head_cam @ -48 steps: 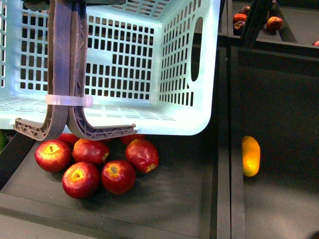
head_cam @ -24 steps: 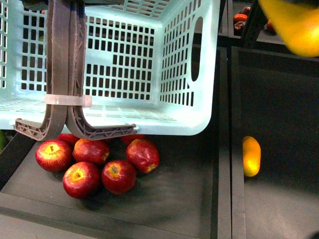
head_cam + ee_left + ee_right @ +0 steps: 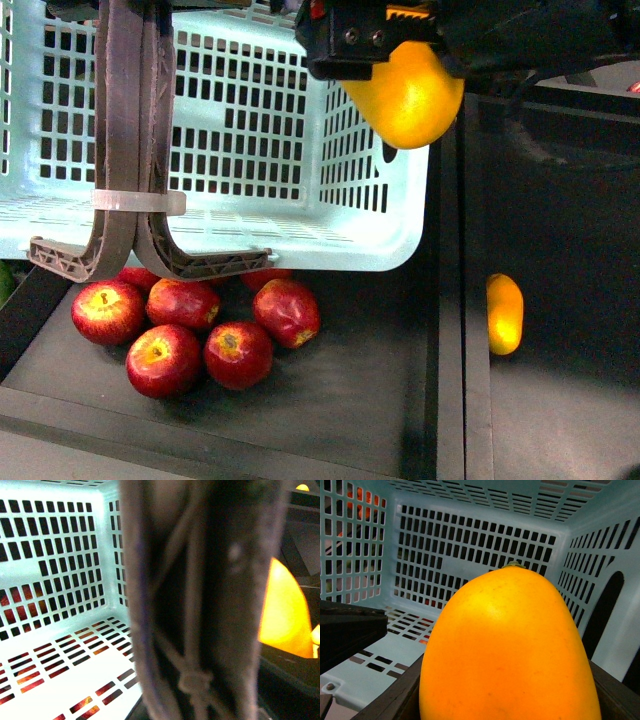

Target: Pick mango and avocado into basket

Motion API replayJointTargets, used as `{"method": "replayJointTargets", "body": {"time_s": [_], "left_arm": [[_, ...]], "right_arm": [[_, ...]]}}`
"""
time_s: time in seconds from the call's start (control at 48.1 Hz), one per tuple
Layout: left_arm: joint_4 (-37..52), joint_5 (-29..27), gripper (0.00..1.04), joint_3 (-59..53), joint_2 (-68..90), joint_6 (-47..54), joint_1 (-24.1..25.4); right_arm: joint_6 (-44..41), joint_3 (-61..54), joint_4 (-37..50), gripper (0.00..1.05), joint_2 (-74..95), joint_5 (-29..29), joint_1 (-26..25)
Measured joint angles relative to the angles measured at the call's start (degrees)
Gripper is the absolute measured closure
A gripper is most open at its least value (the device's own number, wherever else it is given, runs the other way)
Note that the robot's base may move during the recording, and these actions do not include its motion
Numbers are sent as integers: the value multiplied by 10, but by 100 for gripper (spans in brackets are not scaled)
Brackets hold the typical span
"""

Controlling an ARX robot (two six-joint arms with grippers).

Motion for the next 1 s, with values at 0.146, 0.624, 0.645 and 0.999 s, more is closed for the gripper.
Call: {"method": "replayJointTargets", "body": {"time_s": [0.146, 0.624, 0.645, 0.999], "left_arm": [[0, 0, 100, 0, 0, 0, 0], [0, 0, 100, 0, 0, 1, 0], [0, 1, 100, 0, 0, 2, 0], [0, -1, 100, 0, 0, -6, 0]], "right_arm": [[-6, 19, 4, 39, 37, 13, 13], [-4, 43, 52, 8, 91, 49, 18], [-3, 43, 54, 6, 90, 49, 17], [-2, -54, 85, 8, -68, 88, -93]]}}
